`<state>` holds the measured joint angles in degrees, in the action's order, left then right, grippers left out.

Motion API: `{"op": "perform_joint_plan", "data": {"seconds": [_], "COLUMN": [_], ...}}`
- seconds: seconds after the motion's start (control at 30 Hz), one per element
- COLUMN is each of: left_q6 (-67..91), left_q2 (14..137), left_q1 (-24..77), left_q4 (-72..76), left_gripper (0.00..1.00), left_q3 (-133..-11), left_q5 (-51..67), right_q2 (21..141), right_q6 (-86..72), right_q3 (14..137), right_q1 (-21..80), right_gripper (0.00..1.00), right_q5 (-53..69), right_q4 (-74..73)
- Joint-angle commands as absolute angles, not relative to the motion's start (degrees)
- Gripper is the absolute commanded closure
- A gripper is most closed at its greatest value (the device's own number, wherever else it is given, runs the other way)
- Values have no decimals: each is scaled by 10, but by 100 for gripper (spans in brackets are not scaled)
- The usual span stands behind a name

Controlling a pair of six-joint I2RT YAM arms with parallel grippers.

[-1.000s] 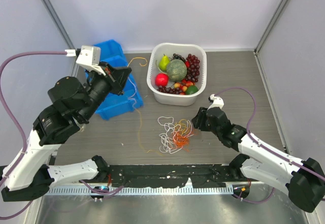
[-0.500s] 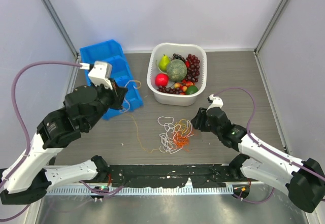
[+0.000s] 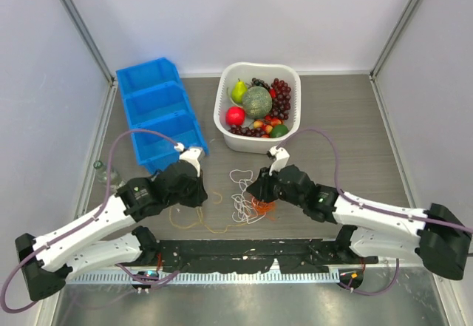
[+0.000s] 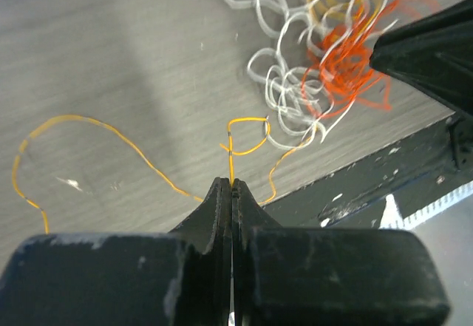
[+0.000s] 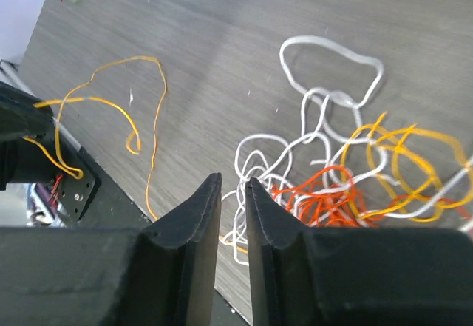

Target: Untangle the cables

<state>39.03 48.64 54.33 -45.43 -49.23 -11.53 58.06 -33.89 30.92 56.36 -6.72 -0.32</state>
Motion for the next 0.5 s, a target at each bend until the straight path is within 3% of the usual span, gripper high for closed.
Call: {"op": "perform_joint_plan", "data": {"seconds": [0.0,0.17,0.27,0.47], "left_q6": [466,485,504,530], "left_q2": [467,467,482,568], "left_q1": [544,545,545,545], "left_q4": [-372,-354,-282,-140], "left_gripper": [100,100,100,100], "left_q3": [-428,-382,-335,-277], "left_q5": [-62,-63,-19,46], "right_q2": [663,770,784,767], "right_q6": [-423,-434,-437,-464], "right_q3": [238,264,290,266], "right_q1": [568,568,566,481], "right_gripper": [77,86,93,94], "right_q5": [11,17,-76,-151], "right_q4": [211,236,152,33]}}
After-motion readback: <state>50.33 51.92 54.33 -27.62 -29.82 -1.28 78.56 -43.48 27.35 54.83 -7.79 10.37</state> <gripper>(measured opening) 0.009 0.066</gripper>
